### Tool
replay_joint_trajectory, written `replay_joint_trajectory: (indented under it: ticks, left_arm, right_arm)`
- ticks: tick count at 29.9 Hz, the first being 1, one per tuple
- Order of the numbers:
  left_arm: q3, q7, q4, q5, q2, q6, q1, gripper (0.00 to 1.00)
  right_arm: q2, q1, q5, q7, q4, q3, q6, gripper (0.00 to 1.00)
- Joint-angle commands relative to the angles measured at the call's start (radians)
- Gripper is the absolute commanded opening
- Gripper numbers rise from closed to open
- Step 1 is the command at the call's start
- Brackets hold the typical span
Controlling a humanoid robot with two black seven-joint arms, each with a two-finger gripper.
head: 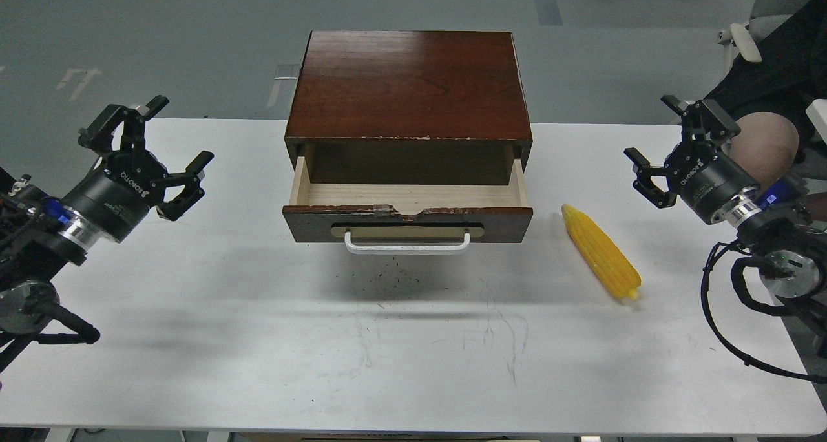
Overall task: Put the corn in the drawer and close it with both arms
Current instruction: 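Move the right gripper toward the yellow corn cob beside the drawer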
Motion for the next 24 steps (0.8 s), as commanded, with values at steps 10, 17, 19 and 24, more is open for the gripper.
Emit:
replay_joint_trajectory:
  ticks: [10, 17, 19, 24]
  left_arm:
    - [-0.002, 0.0, 0.019, 0.002, -0.004, 0.0, 0.0, 1.0]
    - [-0.014, 0.0, 0.089, 0.002, 0.025, 0.0, -0.082, 1.0]
    - [-0.016, 0.0, 0.079, 0.003, 0.031, 0.0, -0.085, 1.0]
    - [-0.014, 0.0, 0.065, 0.014, 0.027, 0.0, -0.099, 1.0]
  right_arm:
    - [-0.01, 0.0, -0.003, 0.0, 0.006, -0.004, 0.0, 1.0]
    - [-0.118, 0.112, -0.139, 0.0, 0.038, -0.028, 0.0, 1.0]
    - [-0.156, 0.165, -0.306, 0.0, 0.064, -0.04, 0.0, 1.0]
    - [-0.231, 0.245, -0.668, 0.0, 0.127, -0.05, 0.0, 1.0]
